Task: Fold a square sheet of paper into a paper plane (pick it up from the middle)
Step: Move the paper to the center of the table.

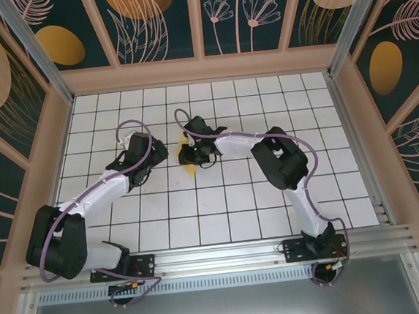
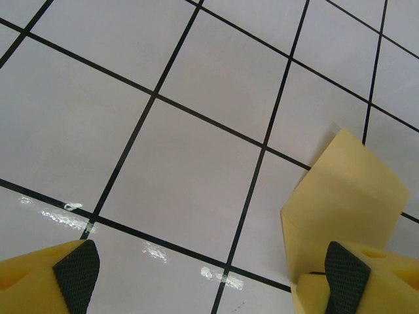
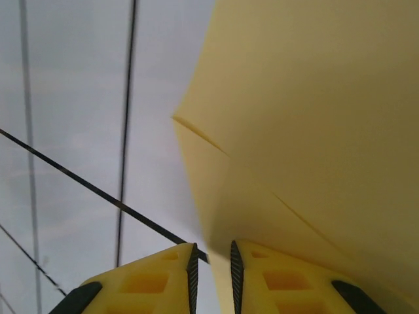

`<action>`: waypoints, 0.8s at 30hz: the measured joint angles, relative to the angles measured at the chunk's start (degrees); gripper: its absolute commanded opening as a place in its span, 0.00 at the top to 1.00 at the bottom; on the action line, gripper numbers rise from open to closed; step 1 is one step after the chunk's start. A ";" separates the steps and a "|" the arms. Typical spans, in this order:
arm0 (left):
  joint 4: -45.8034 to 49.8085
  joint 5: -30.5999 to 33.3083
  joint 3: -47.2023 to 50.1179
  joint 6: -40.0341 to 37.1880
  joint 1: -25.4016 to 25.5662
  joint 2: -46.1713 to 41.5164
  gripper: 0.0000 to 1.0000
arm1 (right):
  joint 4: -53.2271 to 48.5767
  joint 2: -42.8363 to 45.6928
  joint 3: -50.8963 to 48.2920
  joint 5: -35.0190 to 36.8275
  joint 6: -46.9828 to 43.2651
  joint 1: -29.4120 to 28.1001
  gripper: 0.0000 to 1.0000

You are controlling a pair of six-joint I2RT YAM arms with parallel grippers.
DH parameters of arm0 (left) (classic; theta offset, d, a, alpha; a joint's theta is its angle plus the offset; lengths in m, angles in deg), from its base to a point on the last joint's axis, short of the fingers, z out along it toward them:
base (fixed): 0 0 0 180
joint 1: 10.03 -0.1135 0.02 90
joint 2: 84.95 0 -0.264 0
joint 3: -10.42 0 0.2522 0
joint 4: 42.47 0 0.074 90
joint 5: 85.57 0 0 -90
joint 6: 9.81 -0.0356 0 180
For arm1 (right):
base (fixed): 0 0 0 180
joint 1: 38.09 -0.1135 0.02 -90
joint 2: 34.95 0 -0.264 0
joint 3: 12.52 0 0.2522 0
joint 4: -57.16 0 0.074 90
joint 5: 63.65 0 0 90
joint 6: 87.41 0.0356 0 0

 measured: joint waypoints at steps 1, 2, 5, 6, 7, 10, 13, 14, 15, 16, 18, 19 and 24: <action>-0.02 -0.13 0.04 0.02 -0.04 -0.02 0.08 | -0.48 0.00 0.15 -0.17 -1.20 0.04 0.77; -0.07 -0.17 0.04 -0.02 -0.11 -0.02 0.08 | -1.31 0.09 0.22 -0.44 -2.84 0.13 0.76; -0.74 -0.59 0.31 -0.02 -0.17 -0.09 0.06 | -2.99 0.68 -0.46 -1.77 -9.01 0.63 0.75; -1.03 -0.68 0.42 -0.04 -0.17 -0.11 0.05 | -3.85 1.25 -1.07 -2.21 -11.08 0.81 0.75; -1.31 -0.83 0.59 -0.02 -0.20 -0.20 0.05 | -5.20 2.29 -2.16 -2.25 -13.73 1.07 0.75; -2.16 -0.81 1.36 -0.02 -0.20 -0.74 0.03 | -9.18 6.60 -6.69 -0.55 -19.54 2.32 0.75; -2.91 -0.81 2.19 -0.02 -0.20 -1.46 0.01 | -13.20 10.75 -9.66 2.62 -22.12 4.52 0.72; -2.99 -0.81 2.29 -0.02 -0.20 -1.53 0.01 | -13.60 11.69 -10.01 3.26 -22.21 5.11 0.71; -3.13 -0.81 2.38 -0.02 -0.20 -1.55 0.02 | -13.68 12.76 -10.21 3.98 -21.88 5.75 0.70; -3.28 -0.81 2.45 -0.02 -0.20 -1.55 0.01 | -13.51 13.75 -10.23 4.63 -20.85 6.10 0.70; -3.82 -0.85 2.67 0.02 -0.20 -1.55 0.01 | -11.93 15.52 -10.86 5.25 -17.59 5.90 0.70; -4.17 -1.07 2.82 0.22 -0.20 -1.55 0.01 | -10.97 16.20 -11.30 5.44 -15.41 5.42 0.71; -5.86 -2.29 3.56 1.33 -0.20 -1.55 0.02 | -8.00 16.68 -12.26 8.02 -5.64 2.10 0.74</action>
